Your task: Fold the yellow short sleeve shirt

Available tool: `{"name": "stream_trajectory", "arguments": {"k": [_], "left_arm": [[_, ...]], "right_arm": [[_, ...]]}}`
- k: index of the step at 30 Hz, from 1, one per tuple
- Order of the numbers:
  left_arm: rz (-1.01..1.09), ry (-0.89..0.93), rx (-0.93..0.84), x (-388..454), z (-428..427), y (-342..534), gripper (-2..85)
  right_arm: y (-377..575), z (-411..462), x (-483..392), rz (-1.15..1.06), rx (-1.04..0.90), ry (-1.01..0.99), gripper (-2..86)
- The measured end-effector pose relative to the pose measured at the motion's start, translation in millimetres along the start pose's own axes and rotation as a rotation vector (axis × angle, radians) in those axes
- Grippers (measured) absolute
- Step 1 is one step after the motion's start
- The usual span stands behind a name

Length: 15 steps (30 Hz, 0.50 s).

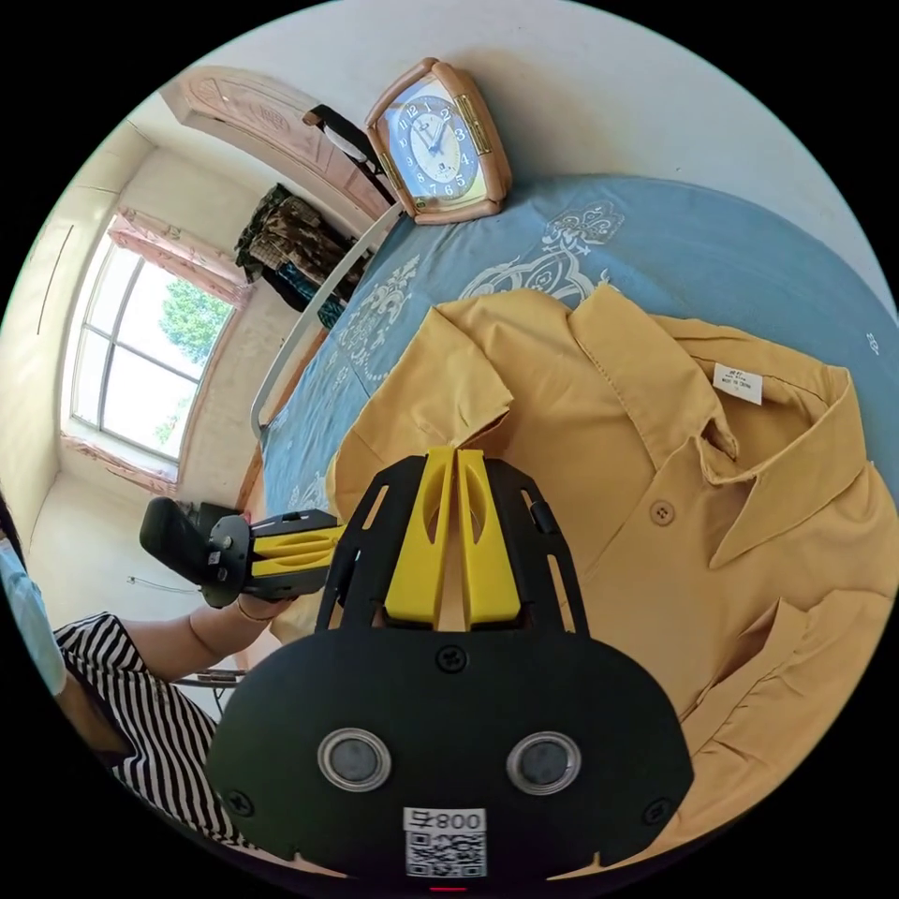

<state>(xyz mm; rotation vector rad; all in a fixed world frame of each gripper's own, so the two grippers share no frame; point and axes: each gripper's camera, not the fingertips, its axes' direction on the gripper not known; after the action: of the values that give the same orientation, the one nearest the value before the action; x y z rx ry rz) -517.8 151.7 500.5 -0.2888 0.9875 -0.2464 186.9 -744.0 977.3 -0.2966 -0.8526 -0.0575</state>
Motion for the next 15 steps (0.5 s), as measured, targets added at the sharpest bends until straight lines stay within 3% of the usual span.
{"name": "stream_trajectory", "arguments": {"k": [15], "left_arm": [[-0.192,0.035,0.038,-19.6,0.0,-26.2,1.9]], "right_arm": [[-1.8,-35.0,35.1,0.083,0.002,0.093,0.9]]}}
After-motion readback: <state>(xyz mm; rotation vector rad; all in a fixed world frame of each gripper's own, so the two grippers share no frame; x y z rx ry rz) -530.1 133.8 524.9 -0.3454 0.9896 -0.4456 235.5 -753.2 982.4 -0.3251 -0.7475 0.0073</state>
